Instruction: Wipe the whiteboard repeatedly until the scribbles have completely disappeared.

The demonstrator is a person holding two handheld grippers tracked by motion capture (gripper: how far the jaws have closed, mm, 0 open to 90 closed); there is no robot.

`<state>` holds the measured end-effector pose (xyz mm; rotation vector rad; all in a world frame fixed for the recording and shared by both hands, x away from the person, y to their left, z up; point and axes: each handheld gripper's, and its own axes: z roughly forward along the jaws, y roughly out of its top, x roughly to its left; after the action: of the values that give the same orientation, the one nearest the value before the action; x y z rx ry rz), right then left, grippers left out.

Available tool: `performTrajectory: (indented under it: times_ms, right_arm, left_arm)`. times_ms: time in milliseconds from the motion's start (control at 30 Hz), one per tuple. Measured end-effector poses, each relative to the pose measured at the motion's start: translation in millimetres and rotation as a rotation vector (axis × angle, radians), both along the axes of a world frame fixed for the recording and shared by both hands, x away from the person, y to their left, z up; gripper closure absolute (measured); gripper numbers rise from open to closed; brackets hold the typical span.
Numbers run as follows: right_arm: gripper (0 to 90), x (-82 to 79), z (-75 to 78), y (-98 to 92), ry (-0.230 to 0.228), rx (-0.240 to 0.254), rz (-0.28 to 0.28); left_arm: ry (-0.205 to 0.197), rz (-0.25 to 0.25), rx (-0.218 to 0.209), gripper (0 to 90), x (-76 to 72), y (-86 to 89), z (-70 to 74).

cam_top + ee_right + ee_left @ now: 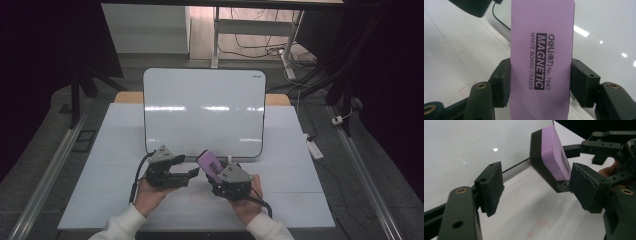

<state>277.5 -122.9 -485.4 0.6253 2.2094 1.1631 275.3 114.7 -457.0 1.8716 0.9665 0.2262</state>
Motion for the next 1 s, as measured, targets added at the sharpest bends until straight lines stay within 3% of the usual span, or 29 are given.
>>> performTrajectory:
  times_ms: [1000]
  right_arm:
    - [40.1, -5.9, 0.6, 3.3, -0.047, 0.014, -0.003]
  left_arm:
    - [0.029, -0.013, -0.042, 28.8, 8.9, -19.2, -3.3]
